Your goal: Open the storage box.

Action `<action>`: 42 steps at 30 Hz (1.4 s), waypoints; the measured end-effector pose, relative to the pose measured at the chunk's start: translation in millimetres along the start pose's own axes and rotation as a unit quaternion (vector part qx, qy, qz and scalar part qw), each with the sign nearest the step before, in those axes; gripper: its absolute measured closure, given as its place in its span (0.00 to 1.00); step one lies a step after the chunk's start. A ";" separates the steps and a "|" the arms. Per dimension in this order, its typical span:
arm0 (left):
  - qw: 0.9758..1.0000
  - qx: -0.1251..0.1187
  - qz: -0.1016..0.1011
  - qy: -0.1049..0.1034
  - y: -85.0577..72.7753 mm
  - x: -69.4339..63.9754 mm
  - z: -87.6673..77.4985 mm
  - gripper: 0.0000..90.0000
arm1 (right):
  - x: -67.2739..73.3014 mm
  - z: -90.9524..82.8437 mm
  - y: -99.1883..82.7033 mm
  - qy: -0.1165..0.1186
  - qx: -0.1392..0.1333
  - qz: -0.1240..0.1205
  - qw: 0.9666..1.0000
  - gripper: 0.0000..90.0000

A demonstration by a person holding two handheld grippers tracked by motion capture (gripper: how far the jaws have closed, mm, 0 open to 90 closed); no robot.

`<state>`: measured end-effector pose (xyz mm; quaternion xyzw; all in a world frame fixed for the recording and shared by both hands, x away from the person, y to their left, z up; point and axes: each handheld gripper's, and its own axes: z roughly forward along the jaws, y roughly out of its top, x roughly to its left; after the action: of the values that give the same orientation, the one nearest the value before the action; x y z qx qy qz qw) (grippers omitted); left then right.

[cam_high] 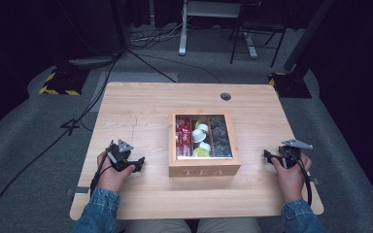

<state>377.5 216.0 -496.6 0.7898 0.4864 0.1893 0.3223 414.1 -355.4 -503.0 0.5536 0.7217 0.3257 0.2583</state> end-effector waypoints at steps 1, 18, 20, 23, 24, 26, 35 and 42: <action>1.000 0.002 0.004 0.002 1.7 -0.3 -2.2 0.27 | 0.0 0.0 0.0 0.000 0.000 0.000 1.000 0.34; 0.999 -0.033 0.018 -0.006 27.6 -17.4 -49.9 0.29 | 0.0 0.0 0.0 0.000 0.000 0.000 1.000 0.34; 0.999 -0.038 0.019 -0.011 30.3 -21.9 -55.0 0.29 | 0.0 0.0 0.0 0.000 0.000 0.000 1.000 0.34; 0.998 -0.043 0.030 -0.022 32.8 -30.9 -61.8 0.29 | -0.1 0.0 0.0 0.000 0.000 0.000 1.000 0.34; 0.998 -0.043 0.033 -0.025 32.3 -33.5 -62.6 0.29 | -0.1 0.0 0.0 0.000 0.000 0.000 1.000 0.34; 0.998 -0.045 0.036 -0.030 31.7 -36.9 -63.7 0.29 | 0.0 0.0 0.0 0.000 0.000 0.000 1.000 0.34; 0.994 -0.056 0.052 -0.079 32.0 -65.8 -75.1 0.30 | -0.1 0.0 0.0 0.000 0.000 0.000 1.000 0.34; 0.987 -0.044 0.083 -0.130 30.0 -102.0 -63.5 0.30 | -0.1 0.0 0.0 0.001 0.000 0.000 1.000 0.34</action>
<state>311.5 136.3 -428.5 0.8303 0.3640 0.1327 0.4006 414.1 -355.5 -503.0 0.5534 0.7218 0.3260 0.2579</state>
